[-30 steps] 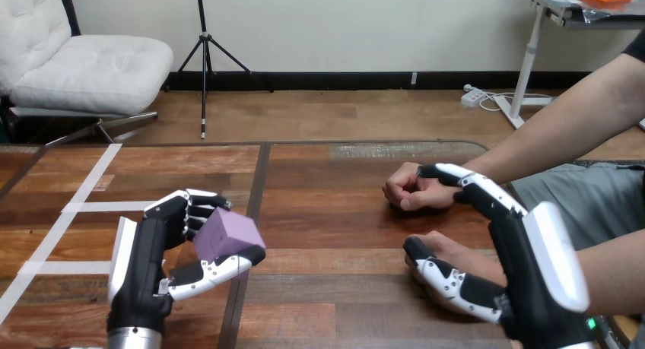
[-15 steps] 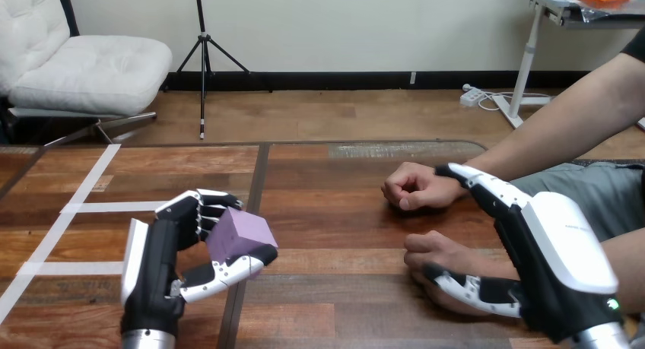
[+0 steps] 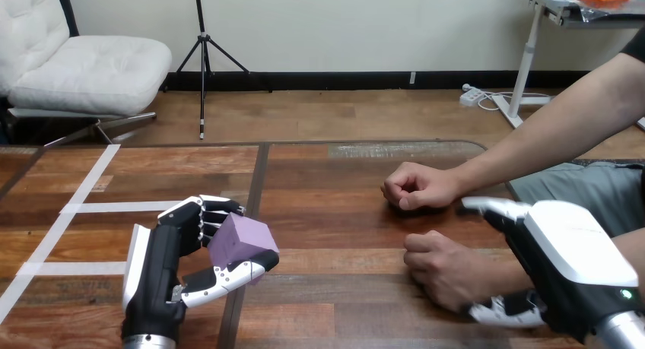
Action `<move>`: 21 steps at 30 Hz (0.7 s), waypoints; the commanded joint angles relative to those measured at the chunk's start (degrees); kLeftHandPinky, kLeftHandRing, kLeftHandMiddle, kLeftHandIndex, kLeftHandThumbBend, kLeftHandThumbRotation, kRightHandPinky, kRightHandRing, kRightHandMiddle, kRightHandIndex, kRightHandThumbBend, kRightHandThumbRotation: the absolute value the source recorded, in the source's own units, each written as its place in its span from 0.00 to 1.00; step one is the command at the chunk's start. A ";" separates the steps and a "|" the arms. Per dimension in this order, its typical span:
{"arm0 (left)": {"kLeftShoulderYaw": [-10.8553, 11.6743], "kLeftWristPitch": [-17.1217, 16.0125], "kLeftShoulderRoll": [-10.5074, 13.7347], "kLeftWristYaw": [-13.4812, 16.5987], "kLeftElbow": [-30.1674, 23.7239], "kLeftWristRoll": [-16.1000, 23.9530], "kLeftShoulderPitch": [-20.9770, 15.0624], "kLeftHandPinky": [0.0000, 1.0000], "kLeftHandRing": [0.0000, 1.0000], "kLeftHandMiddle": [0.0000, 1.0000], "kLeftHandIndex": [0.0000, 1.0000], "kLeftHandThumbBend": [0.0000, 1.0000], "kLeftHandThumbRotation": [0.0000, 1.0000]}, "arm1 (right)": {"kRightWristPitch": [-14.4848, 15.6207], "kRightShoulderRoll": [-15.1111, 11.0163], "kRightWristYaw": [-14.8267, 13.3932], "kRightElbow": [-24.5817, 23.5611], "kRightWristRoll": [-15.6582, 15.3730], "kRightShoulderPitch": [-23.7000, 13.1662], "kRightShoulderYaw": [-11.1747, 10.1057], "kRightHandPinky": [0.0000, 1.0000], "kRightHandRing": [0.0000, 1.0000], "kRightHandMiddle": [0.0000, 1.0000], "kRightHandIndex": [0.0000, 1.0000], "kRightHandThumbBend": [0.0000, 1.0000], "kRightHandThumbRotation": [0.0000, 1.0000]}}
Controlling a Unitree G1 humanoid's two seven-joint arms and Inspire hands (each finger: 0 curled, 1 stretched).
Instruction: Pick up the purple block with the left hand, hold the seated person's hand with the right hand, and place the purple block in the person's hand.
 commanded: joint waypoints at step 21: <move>2.17 -2.52 -0.58 -1.25 -1.68 -1.18 -2.10 0.32 0.39 0.46 0.46 0.73 0.00 | 9.03 -7.08 11.71 -0.59 -8.07 -9.67 2.44 0.75 0.78 0.79 0.78 0.88 0.04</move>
